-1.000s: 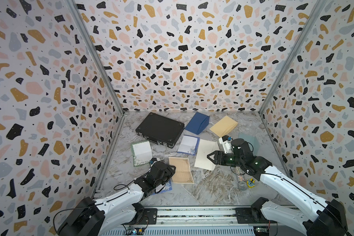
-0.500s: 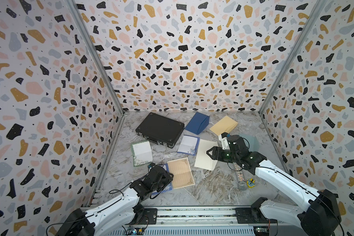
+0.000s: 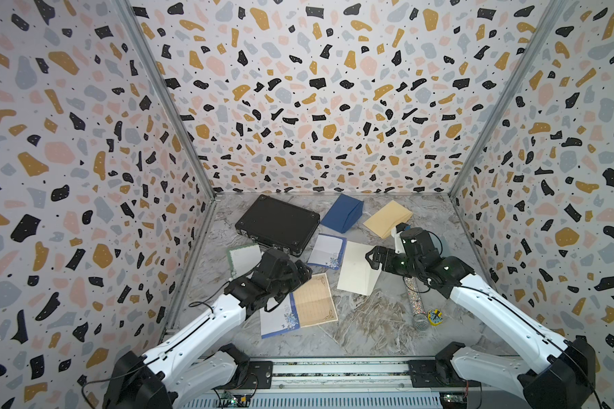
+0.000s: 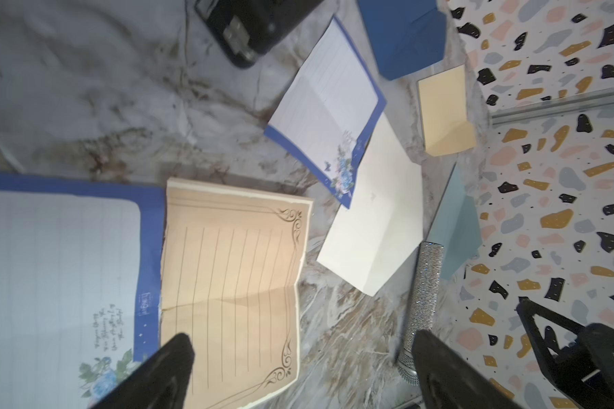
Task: Take the letter paper out of the envelope
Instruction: Place the letter paper at the center of the board, then reset both arms
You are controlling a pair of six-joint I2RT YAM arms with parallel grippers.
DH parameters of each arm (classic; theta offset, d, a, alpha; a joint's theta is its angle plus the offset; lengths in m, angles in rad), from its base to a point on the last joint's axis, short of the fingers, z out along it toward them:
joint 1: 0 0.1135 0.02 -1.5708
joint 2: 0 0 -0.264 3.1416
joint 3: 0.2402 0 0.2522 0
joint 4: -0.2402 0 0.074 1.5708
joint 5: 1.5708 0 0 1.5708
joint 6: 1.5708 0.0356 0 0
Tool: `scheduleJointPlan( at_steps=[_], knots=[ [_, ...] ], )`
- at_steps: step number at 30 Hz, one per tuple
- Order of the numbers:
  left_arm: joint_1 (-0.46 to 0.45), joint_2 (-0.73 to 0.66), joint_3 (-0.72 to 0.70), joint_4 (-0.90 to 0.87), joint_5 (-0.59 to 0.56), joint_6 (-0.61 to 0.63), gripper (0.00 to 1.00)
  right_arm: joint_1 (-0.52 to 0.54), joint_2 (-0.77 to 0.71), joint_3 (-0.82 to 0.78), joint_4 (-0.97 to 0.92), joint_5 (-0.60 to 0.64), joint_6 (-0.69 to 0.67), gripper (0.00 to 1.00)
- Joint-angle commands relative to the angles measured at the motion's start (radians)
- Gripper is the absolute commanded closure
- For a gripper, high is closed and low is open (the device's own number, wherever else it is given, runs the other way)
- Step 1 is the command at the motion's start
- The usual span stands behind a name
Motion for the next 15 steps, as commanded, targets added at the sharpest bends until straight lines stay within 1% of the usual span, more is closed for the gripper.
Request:
scheduleJointPlan(
  at_steps=[1,4,6,7,9,10,11,12,13,15],
  knots=[
    [0.075,-0.005,0.139,-0.160,-0.009,0.154,0.01,-0.005,0.021,0.146,-0.134,0.221,-0.090,0.00],
    [0.141,-0.006,0.230,-0.200,-0.052,0.222,0.01,-0.006,0.038,0.219,-0.141,0.335,-0.131,0.00],
    [0.169,-0.003,0.281,-0.250,-0.139,0.254,0.01,-0.006,0.036,0.236,-0.101,0.391,-0.195,0.00],
    [0.177,-0.001,0.309,-0.294,-0.216,0.259,0.01,-0.005,0.037,0.243,-0.080,0.424,-0.229,0.00],
    [0.178,-0.008,0.346,-0.372,-0.413,0.246,0.01,-0.006,0.045,0.245,-0.053,0.546,-0.263,0.00],
    [0.179,-0.015,0.342,-0.405,-0.522,0.216,0.01,-0.007,0.051,0.237,-0.045,0.637,-0.268,0.00],
    [0.179,-0.028,0.318,-0.403,-0.612,0.219,0.01,-0.011,0.051,0.209,-0.013,0.707,-0.293,0.00],
    [0.179,-0.044,0.279,-0.366,-0.666,0.253,0.01,-0.018,0.043,0.167,0.038,0.747,-0.329,0.00],
    [0.183,-0.059,0.233,-0.330,-0.710,0.298,0.01,-0.034,0.026,0.100,0.113,0.759,-0.378,0.00],
    [0.184,-0.096,0.100,-0.154,-0.766,0.449,0.01,-0.078,-0.010,-0.034,0.235,0.740,-0.425,0.00]
  ],
)
